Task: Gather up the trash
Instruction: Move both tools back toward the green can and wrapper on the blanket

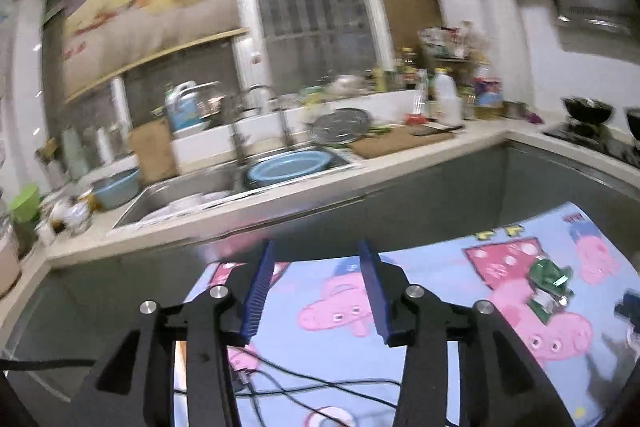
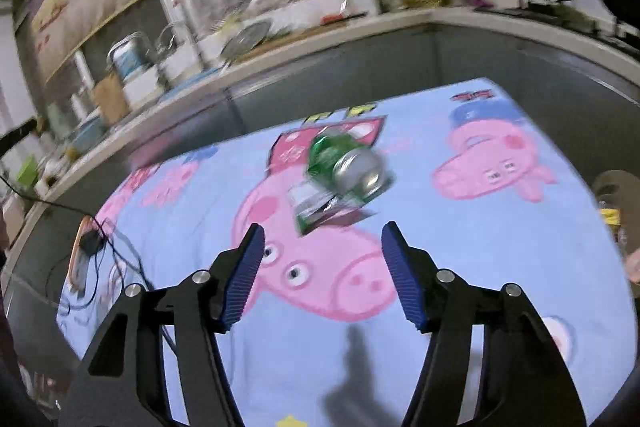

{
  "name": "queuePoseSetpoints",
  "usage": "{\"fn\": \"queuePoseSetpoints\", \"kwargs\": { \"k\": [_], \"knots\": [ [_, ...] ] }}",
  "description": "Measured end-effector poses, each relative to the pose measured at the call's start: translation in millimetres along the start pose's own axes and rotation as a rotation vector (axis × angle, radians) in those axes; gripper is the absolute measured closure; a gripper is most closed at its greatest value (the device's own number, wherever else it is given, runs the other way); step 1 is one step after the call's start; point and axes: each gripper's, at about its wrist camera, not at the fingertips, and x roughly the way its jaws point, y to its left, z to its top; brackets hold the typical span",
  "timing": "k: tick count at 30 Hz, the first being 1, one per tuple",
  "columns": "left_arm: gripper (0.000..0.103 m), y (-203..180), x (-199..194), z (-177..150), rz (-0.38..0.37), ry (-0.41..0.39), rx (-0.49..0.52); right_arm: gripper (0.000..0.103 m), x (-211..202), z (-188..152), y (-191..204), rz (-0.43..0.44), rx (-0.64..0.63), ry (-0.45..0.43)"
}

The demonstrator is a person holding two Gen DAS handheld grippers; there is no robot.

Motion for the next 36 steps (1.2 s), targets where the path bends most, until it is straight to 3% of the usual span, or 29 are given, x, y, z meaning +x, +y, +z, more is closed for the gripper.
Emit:
{"fn": "queuePoseSetpoints", "kwargs": {
  "k": [3,7,13,19,20,22,30,36],
  "knots": [
    [0.058,2,9,-11,-0.027,0.02,-0.037,0.05,18,-7,11,0.034,-0.003,0.063],
    [0.055,-24,29,-42,-0.138,0.09,-0.056,0.053,30,-13,21,0.04,-0.042,0.114],
    [0.055,-105,72,-80,-0.393,0.252,-0.061,0.053,30,3,-7,-0.007,0.017,0.095],
    [0.054,-184,90,-102,-0.523,0.326,0.05,0.053,28,10,-38,-0.039,0.094,0.088],
    [0.052,-197,92,-105,-0.543,0.335,0.076,0.053,28,12,-42,-0.043,0.102,0.087],
    [0.032,-217,93,-108,-0.56,0.331,0.122,0.053,28,14,-50,-0.045,0.128,0.083],
    [0.03,-268,107,-120,-0.626,0.364,0.221,0.053,41,6,-55,-0.042,0.143,0.117],
    [0.026,-295,123,-118,-0.734,0.365,0.256,0.053,47,3,-54,-0.046,0.14,0.129]
  ]
}}
